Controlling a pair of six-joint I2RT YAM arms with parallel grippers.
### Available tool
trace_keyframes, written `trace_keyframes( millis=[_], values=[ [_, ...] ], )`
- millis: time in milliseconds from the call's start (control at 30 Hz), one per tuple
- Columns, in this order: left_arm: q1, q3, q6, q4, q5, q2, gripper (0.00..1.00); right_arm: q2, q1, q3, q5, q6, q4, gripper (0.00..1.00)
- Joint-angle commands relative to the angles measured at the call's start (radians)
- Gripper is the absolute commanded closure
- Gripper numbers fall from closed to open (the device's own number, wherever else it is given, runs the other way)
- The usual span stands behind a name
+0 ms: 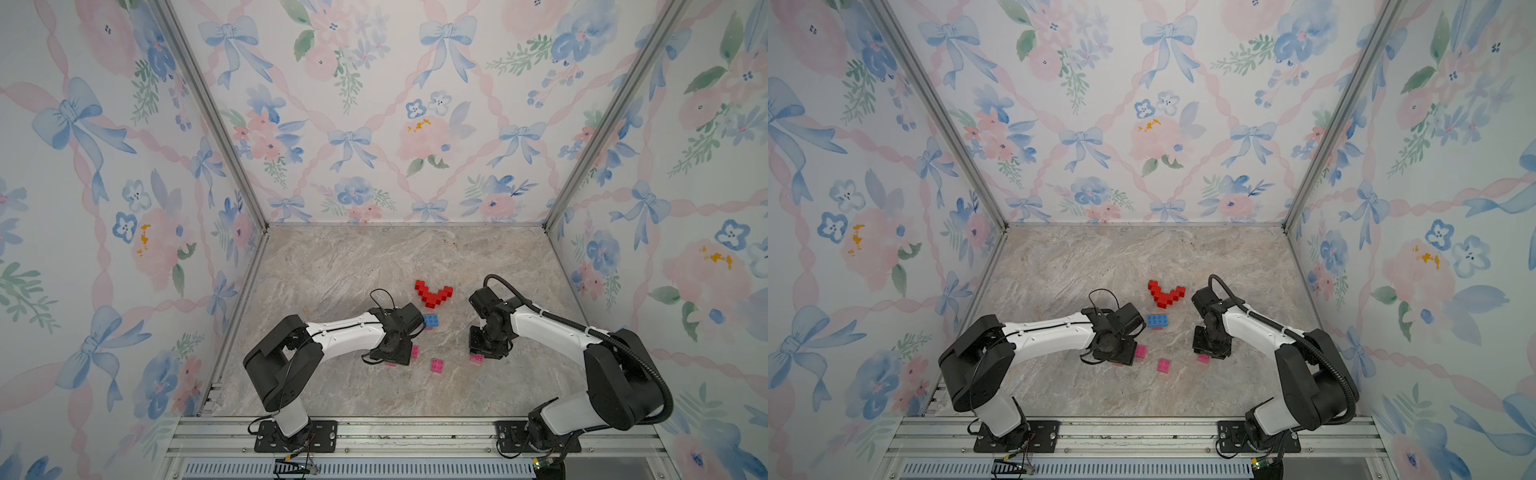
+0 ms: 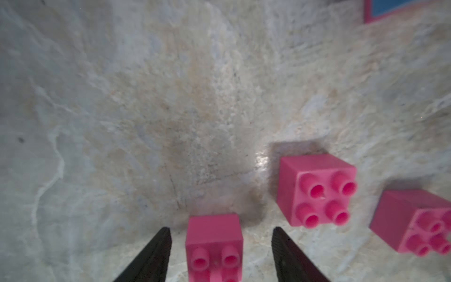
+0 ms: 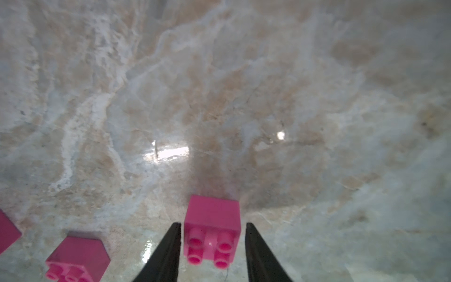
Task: Assemble the letter v with lego
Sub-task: Move the lego brick at the center of the board, then pick up the lego brick from the center of the board, then assemble the lego brick with the lego brick.
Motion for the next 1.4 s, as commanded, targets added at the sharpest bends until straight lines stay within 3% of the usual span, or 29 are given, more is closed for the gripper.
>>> trace_keyframes(
  millis=[0,267,500,833,1367],
  values=[
    [0.026,0.043,0.051,-0.012,0.022,-0.012,0.26,0.016,0.015,-0.001,0.003,0.02,0.0,0.59],
    [0.24,0.155,0.22,-0.023,0.016,-0.073,0.24,-0.092,0.103,0.033,0.04,0.111,-0.089,0.78],
    [0.395,0.314,0.363,-0.017,-0.196,-0.028,0.2,-0.134,0.296,0.053,0.04,0.318,-0.03,0.99],
    [0.448,0.27,0.409,0.067,-0.174,0.006,0.19,0.001,0.413,0.146,0.065,0.413,-0.001,1.0],
    [0.458,0.184,0.402,0.125,-0.121,-0.021,0.22,0.081,0.455,0.164,0.074,0.441,-0.056,1.0]
  ],
)
